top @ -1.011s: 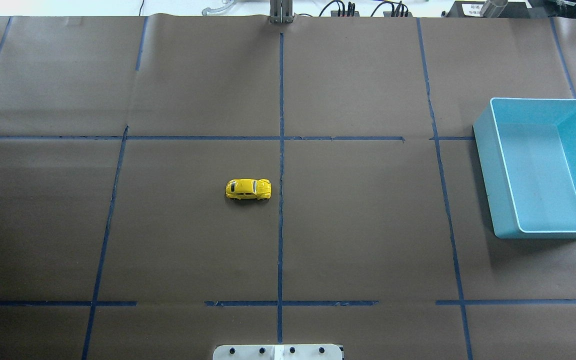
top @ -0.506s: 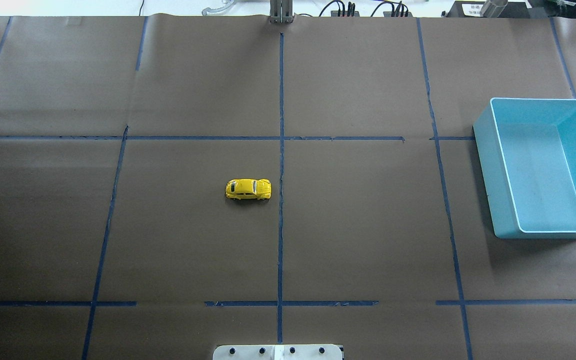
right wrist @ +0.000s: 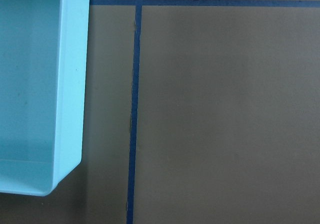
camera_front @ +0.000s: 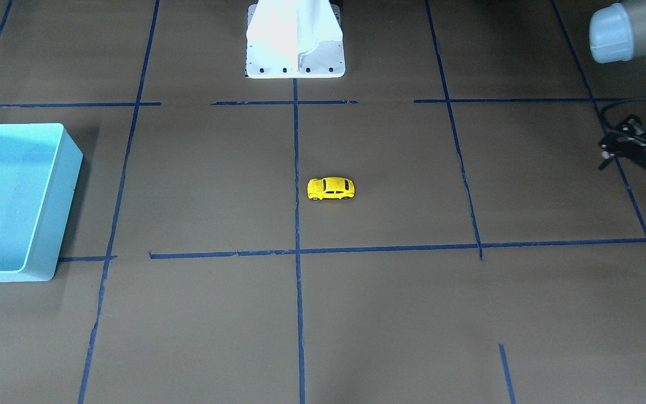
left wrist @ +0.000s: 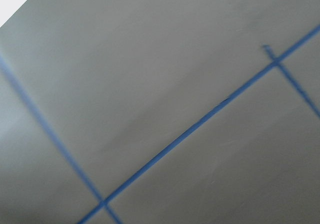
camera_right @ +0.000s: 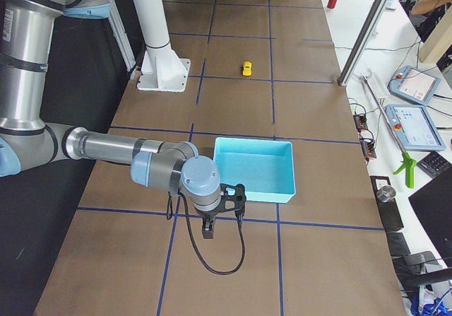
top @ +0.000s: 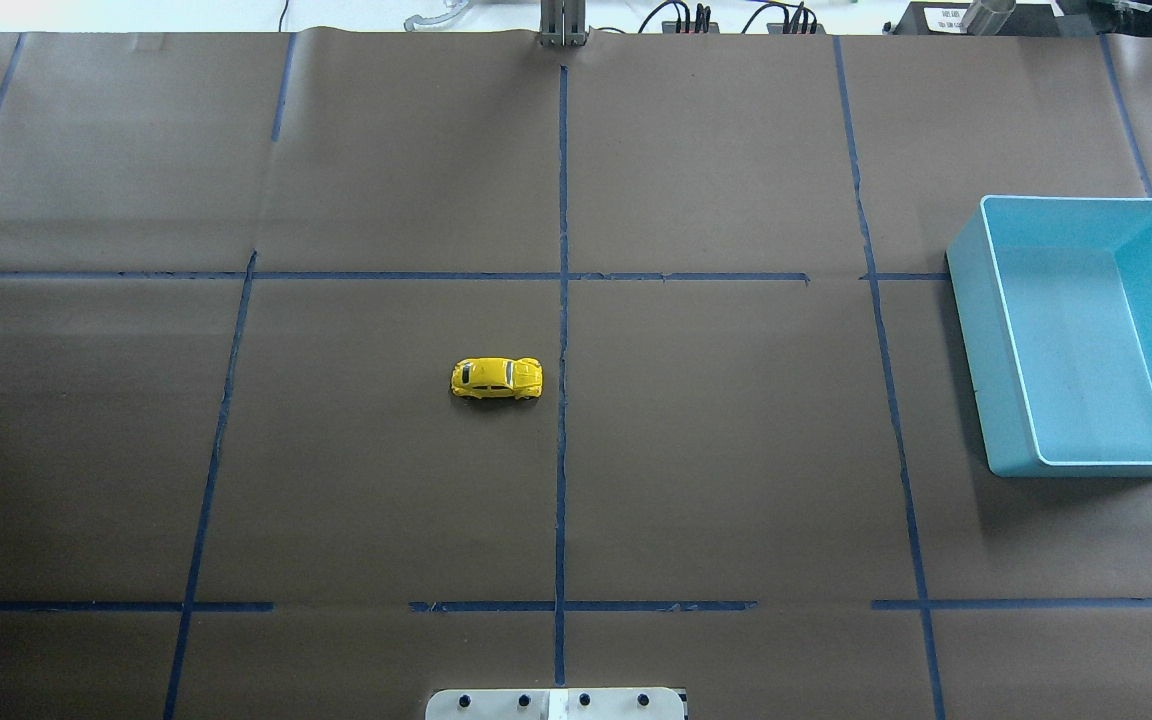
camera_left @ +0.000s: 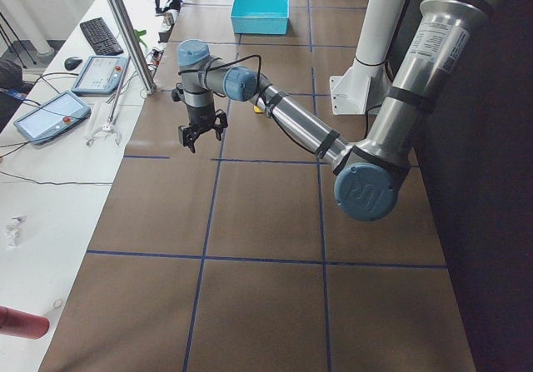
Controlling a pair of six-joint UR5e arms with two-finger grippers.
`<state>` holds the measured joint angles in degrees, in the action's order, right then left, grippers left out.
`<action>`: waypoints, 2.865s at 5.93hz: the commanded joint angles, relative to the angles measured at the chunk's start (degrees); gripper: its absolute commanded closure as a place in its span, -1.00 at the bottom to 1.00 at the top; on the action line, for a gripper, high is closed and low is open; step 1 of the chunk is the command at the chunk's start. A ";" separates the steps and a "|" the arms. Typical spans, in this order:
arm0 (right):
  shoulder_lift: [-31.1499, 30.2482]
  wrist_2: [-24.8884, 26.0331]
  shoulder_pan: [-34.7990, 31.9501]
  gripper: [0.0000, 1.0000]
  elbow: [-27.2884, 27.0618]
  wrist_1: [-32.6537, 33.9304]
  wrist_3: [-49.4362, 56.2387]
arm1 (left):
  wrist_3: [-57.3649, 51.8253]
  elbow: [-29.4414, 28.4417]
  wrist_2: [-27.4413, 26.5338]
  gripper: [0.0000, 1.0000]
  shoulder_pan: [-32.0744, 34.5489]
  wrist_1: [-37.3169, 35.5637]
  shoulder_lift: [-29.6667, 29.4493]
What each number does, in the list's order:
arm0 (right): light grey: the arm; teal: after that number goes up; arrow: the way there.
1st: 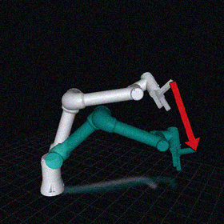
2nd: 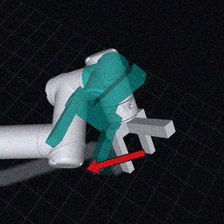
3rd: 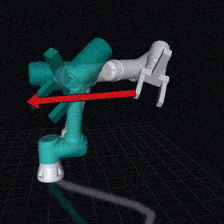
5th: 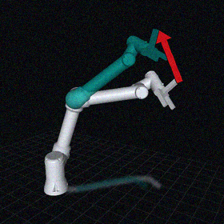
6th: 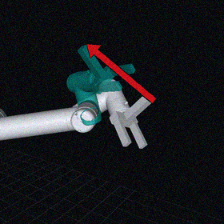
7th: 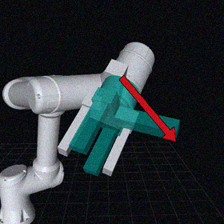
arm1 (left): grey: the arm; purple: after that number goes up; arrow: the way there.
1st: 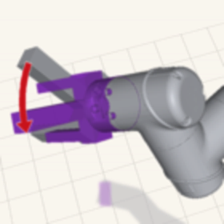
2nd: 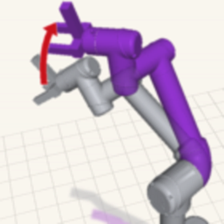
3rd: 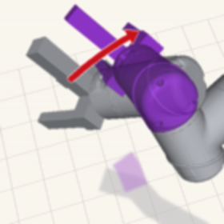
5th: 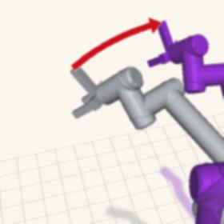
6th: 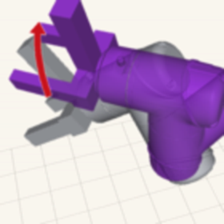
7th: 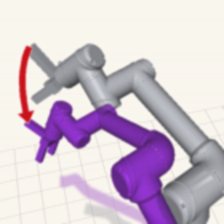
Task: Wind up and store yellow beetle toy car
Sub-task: 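Move the left gripper over and down onto the yellow beetle car, then press the car down with the left gripper and drag it toward the robot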
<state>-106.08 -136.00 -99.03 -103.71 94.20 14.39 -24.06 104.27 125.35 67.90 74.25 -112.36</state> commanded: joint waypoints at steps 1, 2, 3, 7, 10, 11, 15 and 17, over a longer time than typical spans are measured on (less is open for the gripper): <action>3.31 2.22 5.64 -1.00 0.17 -0.51 2.05 | -3.26 3.28 0.15 -1.00 -5.57 0.54 -1.55; 4.29 0.84 6.29 -1.00 0.35 -0.16 1.00 | -9.46 3.48 0.07 -1.00 -9.85 0.46 -2.50; 4.30 -2.40 6.39 -1.00 0.70 -0.15 0.99 | -11.43 2.79 -0.02 -1.00 -12.16 0.63 -4.77; 4.04 -1.73 6.56 -1.00 1.58 -0.24 1.69 | -13.21 -4.75 -0.28 -1.00 -21.54 2.66 -14.44; 4.12 -0.67 6.56 -1.00 1.40 -0.24 1.61 | -8.34 -9.05 -5.45 -1.00 -28.16 3.01 -21.01; 3.95 -0.59 6.56 -1.00 1.40 -0.33 1.61 | -4.29 -9.60 -8.78 -1.00 -30.61 3.70 -22.27; 3.86 0.29 6.48 -1.00 1.58 -0.33 1.78 | -0.21 -19.97 -11.87 -1.00 -35.19 9.77 -26.50; 3.86 0.21 6.48 -1.00 1.49 -0.33 1.87 | 0.67 -23.03 -12.77 -1.00 -35.47 12.57 -27.29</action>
<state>-102.21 -135.73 -92.55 -102.19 93.87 16.20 -23.73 83.12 112.91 32.61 85.22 -139.11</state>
